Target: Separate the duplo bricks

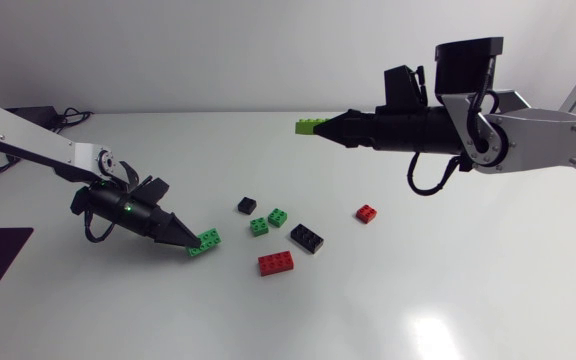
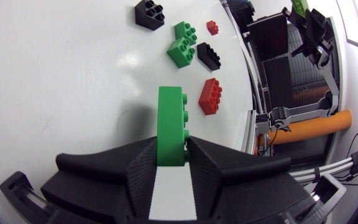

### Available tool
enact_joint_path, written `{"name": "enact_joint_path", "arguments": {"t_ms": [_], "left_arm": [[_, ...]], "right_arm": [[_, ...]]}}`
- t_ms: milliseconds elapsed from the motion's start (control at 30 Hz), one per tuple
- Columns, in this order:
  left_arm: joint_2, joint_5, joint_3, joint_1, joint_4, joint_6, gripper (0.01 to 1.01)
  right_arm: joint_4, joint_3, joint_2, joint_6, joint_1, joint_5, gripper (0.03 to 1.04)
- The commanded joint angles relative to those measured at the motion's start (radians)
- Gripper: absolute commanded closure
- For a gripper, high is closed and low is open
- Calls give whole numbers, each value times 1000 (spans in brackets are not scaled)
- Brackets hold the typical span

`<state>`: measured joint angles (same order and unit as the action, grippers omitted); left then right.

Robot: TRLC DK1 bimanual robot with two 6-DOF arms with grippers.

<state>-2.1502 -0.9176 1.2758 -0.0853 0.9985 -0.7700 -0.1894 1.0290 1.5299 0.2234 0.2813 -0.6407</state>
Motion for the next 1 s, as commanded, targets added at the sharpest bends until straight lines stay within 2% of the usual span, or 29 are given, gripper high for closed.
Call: {"name": "enact_joint_path", "arguments": {"t_ms": [0,267,400,467,567,633,833,967], "left_arm": [[-34,-17,19,-11,9,-25,759],[-56,-3,19,-22,8,-17,731],[-59,2,20,-30,3,-11,597],[-59,3,22,-34,2,-9,564],[-59,5,23,-41,2,-2,444],[-57,11,25,-44,2,0,411],[-16,36,30,-80,2,-3,407],[191,80,-76,-56,-70,-43,408]], "right_arm": [[2,-3,19,-2,-8,-7,956],[-2,-9,18,2,-10,-8,954],[-1,-10,16,2,-11,-10,952],[-2,-12,16,4,-11,-11,952],[-1,-10,13,7,-11,-11,952],[-1,-10,12,8,-11,-13,951],[-2,-18,9,8,-11,-16,951],[2,-12,9,8,-10,-16,951]]}}
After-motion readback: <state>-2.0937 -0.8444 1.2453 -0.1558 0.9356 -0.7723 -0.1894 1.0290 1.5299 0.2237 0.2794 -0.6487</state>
